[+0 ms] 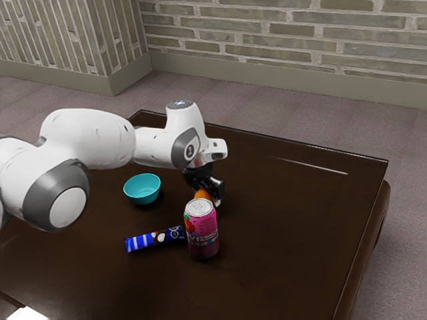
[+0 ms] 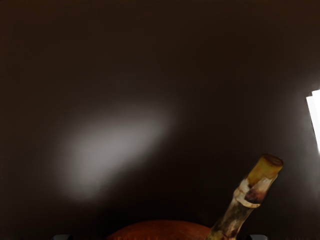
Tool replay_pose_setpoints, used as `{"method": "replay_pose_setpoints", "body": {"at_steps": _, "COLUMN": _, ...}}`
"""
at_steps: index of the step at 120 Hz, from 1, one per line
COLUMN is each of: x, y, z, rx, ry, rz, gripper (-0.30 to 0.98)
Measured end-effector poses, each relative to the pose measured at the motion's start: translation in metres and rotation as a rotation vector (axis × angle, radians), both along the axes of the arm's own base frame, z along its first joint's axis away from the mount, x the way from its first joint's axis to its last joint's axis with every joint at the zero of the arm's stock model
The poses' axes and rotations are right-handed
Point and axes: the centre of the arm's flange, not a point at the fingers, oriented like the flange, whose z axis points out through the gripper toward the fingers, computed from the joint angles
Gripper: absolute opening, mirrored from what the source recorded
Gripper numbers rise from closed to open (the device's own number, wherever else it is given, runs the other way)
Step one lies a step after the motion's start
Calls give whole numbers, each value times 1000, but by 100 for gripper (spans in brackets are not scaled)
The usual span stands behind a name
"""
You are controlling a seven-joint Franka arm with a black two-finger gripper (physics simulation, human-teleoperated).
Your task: Place the pear in the bowl.
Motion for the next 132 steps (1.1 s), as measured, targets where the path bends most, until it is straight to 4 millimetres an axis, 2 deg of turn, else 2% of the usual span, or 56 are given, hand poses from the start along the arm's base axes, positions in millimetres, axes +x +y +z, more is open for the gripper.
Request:
{"method": "replay_pose_setpoints", "body": {"at_steps": 18, "x": -4, "y": 8, "z": 15, "rx": 5, "ry": -8, "rz": 32, "gripper": 36}}
{"method": "replay_pose_setpoints", "body": {"at_steps": 32, "x": -15, "y": 18, "z": 57, "rx": -6, "ry": -35, "rz": 63, "gripper": 33}}
{"method": "replay_pose_setpoints", "body": {"at_steps": 48, "x": -25, "y": 66, "z": 108, "rx": -5, "ry": -68, "rz": 141, "gripper": 32}}
{"method": "replay_pose_setpoints", "body": {"at_steps": 58, "x": -35, "y": 116, "z": 124, "rx": -2, "ry": -58, "rz": 214, "gripper": 33}}
{"method": "replay_pose_setpoints", "body": {"at_steps": 74, "x": -49, "y": 173, "z": 121, "rx": 33, "ry": -10, "rz": 288, "gripper": 32}}
{"method": "replay_pose_setpoints", "body": {"at_steps": 91, "x": -46, "y": 193, "z": 97, "rx": 79, "ry": 41, "rz": 308, "gripper": 32}}
{"method": "replay_pose_setpoints", "body": {"at_steps": 103, "x": -45, "y": 193, "z": 74, "rx": 98, "ry": 82, "rz": 309, "gripper": 32}}
{"method": "replay_pose_setpoints", "body": {"at_steps": 112, "x": -43, "y": 180, "z": 69, "rx": 107, "ry": 93, "rz": 295, "gripper": 31}}
{"method": "replay_pose_setpoints", "body": {"at_steps": 132, "x": -43, "y": 177, "z": 68, "rx": 111, "ry": 100, "rz": 297, "gripper": 51}}
